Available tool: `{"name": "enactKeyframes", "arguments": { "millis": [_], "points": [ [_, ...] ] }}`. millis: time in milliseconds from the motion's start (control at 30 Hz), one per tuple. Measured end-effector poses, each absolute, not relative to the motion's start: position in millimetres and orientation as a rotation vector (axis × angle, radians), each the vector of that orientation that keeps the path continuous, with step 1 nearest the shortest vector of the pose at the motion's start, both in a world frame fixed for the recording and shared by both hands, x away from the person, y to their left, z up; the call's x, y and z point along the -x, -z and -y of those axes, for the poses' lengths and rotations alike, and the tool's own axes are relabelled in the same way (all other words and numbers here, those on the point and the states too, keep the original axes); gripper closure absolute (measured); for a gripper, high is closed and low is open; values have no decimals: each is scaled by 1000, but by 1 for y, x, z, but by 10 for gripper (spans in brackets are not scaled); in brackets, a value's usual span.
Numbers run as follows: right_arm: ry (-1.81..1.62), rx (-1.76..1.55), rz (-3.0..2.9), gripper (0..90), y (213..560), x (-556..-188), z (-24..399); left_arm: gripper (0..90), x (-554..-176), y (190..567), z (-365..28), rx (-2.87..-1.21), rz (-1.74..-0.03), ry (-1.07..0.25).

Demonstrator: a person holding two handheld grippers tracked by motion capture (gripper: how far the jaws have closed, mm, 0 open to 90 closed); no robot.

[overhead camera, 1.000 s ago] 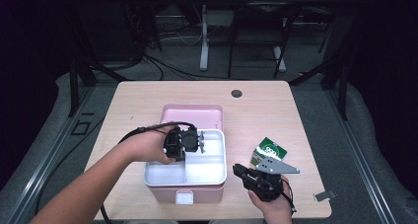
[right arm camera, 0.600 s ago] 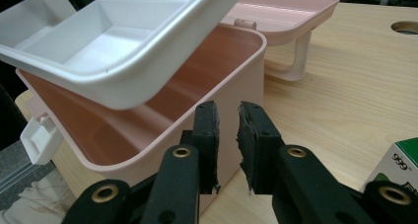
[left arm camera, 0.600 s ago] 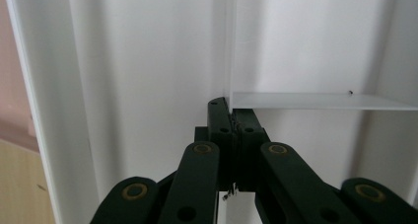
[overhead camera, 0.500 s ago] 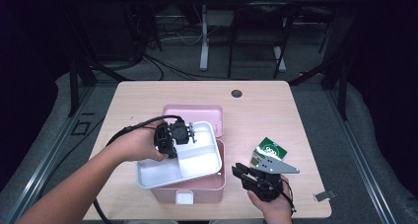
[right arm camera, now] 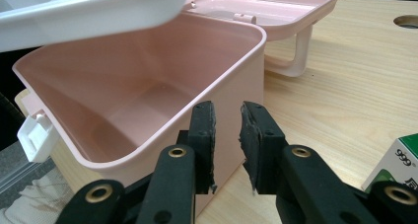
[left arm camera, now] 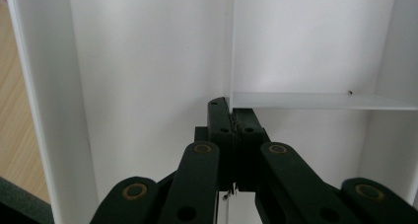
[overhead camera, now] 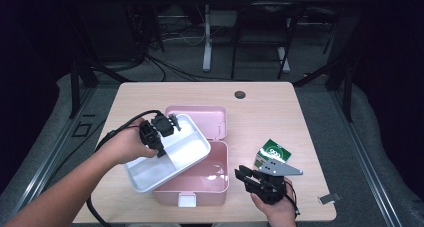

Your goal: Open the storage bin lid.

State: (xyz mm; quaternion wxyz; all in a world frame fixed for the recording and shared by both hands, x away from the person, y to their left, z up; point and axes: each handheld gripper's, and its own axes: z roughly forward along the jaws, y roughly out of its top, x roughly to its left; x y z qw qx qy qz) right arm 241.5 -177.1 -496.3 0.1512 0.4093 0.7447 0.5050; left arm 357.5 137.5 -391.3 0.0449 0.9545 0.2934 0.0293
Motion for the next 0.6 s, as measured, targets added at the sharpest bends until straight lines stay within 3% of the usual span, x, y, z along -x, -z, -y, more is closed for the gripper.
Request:
{"name": "enactKeyframes", "arguments": {
  "millis": [600],
  "points": [
    [-1447,-1181,-2147,748,498,-243,176,891,-371,399,-243,-2809,-1216,-105]
  ]
}}
